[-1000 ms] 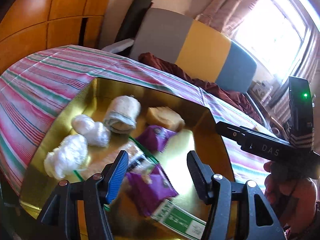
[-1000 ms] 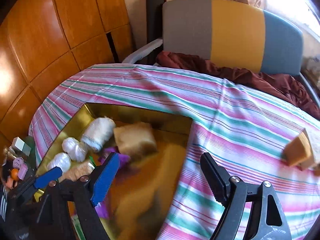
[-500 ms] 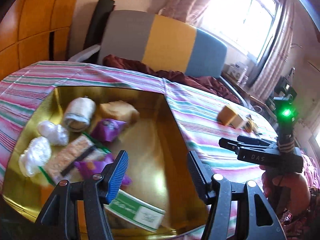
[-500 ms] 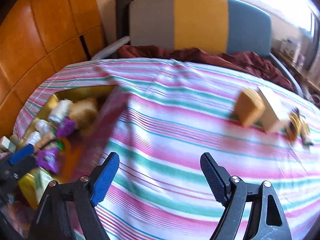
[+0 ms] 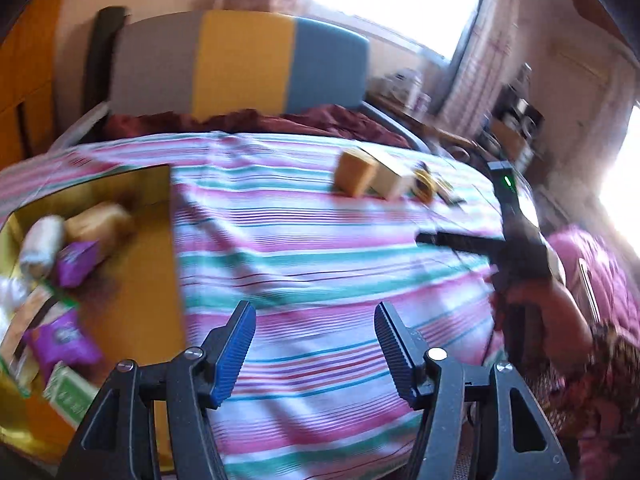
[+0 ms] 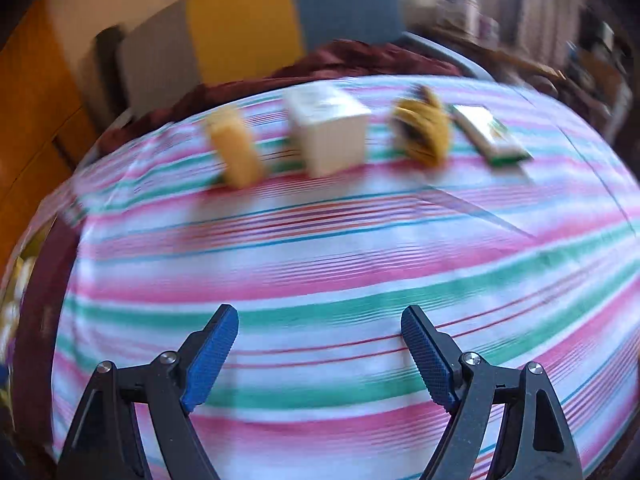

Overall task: Organize objects
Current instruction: 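Move both open tools back to table and grasp yellow knit glove with right tool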

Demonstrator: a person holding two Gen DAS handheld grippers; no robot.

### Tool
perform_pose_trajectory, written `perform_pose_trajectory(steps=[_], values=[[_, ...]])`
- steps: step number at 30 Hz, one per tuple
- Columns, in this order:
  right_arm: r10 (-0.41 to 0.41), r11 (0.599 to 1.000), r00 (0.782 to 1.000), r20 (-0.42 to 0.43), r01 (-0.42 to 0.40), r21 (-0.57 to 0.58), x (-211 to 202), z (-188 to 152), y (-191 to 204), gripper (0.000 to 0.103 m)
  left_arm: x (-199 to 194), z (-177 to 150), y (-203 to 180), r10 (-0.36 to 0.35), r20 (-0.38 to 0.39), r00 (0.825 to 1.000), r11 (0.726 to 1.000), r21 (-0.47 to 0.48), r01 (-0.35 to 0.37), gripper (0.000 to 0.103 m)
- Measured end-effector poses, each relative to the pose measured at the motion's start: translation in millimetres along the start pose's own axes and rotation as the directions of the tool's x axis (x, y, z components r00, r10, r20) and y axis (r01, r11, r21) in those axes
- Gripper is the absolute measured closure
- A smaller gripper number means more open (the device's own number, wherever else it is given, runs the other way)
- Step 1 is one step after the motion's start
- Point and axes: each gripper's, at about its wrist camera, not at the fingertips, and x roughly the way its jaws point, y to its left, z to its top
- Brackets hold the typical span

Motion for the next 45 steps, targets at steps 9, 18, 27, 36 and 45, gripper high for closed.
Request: perform_pose_trajectory(steps=[9,18,27,36,45], values=[[-0.068,0.994,0.984,0.166,0.053,0.095,16.9,79.5,-55.4,0.019,36.0,2.6,-33.0,-0.045,-0.087,0.995,0.997,0.05,0.05,0.041],[-0.056,0.983,0.981,0.184,0.022,0.183,61.3,138.1,-76.4,0.019,51.8,-1.5,-28.5,-0.022,-0.131,0.991,0.999,0.028,0.026,0.041],[-0.028,0.993,0.986,0.166,0.008,0.122,85.4,133.6,-70.1,0.044,66.6,11.4,-27.9,-0.004,-0.126,0.992,1.0,-0.017,0.002,0.041],[-0.104,0.993,0.97,0.217,0.089,0.081,63.0,113.2,-55.5,0.058,94.8,50.2,-37.6,-0.017,-0.092,0.996,0.999,-0.051,0.012,0.041],[-0.137,0.983,0.965,0.224,0.104,0.151,57.0,102.6,-68.2,0.058,139.1,105.6,-50.2,-0.003,-0.061,0.998,0.997,-0.075,-0.002,0.036]])
